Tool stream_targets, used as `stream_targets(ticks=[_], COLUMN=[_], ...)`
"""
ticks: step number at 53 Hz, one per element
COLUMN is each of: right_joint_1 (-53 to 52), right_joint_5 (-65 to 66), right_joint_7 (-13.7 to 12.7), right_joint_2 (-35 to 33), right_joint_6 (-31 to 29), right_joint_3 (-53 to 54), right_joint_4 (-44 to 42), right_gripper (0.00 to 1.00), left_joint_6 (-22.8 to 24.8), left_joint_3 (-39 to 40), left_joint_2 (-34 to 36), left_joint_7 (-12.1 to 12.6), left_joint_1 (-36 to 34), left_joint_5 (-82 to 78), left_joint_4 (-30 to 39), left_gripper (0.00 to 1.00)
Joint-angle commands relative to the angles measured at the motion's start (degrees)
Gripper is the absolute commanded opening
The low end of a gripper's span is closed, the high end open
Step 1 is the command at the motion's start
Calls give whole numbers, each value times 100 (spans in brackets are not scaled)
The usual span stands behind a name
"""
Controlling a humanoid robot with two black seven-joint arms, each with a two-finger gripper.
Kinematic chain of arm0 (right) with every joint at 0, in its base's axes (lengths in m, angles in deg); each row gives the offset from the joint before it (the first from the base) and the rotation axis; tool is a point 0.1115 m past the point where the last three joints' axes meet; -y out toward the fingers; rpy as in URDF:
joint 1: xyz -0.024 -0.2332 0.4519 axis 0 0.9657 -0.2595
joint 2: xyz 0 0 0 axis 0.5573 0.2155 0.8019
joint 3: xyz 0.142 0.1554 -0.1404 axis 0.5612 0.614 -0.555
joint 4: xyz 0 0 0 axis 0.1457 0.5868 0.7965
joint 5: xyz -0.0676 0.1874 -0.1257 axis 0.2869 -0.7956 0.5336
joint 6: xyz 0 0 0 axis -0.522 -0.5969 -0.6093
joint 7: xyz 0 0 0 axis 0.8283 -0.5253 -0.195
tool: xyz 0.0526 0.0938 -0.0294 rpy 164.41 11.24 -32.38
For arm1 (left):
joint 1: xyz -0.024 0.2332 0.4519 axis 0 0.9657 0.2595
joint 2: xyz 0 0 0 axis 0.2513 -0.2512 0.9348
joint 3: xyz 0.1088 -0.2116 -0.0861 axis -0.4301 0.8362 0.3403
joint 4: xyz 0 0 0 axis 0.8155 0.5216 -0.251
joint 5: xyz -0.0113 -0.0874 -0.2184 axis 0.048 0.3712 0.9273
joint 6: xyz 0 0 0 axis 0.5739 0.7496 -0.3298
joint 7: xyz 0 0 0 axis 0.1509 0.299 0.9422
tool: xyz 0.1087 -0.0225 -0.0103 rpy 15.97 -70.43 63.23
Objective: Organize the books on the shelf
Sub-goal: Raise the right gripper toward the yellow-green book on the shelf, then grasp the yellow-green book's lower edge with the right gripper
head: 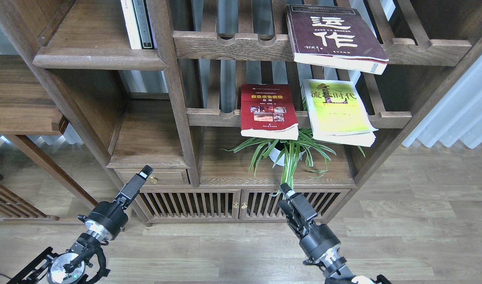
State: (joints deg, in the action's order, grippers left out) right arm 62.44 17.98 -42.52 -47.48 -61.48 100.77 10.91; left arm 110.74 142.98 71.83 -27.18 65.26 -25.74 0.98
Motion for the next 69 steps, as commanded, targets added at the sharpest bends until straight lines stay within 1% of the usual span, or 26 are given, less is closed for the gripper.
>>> stream_targets(ticks=[1, 9, 13, 19, 20, 31, 34, 51, 69], right_joint_1=[-77, -271, -367, -517, -578, -631, -640, -921, -1273], right_joint_5=[-13, -188, -627, -1006, -1102, -1208, -1217, -1208, -1217], right_joint_7=[2, 37, 221, 415, 511, 810, 854, 863, 863], right_joint_2=[0, 0, 0, 0, 0, 0, 0, 0, 0], right_joint_6=[0, 0, 0, 0, 0, 0, 0, 0, 0], right_joint_3=[23, 119, 242, 260, 269, 497, 602, 735, 735], right_joint_4=[8, -28, -28, -36, -45, -72, -115, -353, -836], right_gripper=[99, 99, 99, 99, 99, 99, 99, 99, 99], left_joint_6=[0, 0, 0, 0, 0, 0, 0, 0, 0], left_joint_3=[96, 158, 158, 167, 158, 158, 158, 184, 184], left_joint_2=[40, 41, 41, 32, 32, 32, 32, 5, -3], left_joint_7=[1, 1, 1, 1, 1, 1, 1, 1, 1], left_joint_1=[0, 9, 17, 35, 26, 35, 35, 35, 52], left_joint_5=[2, 2, 2, 2, 2, -7, -7, 2, 2], left_joint_4=[6, 15, 15, 6, 6, 6, 6, 15, 32], left_gripper=[100, 100, 100, 100, 100, 100, 100, 100, 100])
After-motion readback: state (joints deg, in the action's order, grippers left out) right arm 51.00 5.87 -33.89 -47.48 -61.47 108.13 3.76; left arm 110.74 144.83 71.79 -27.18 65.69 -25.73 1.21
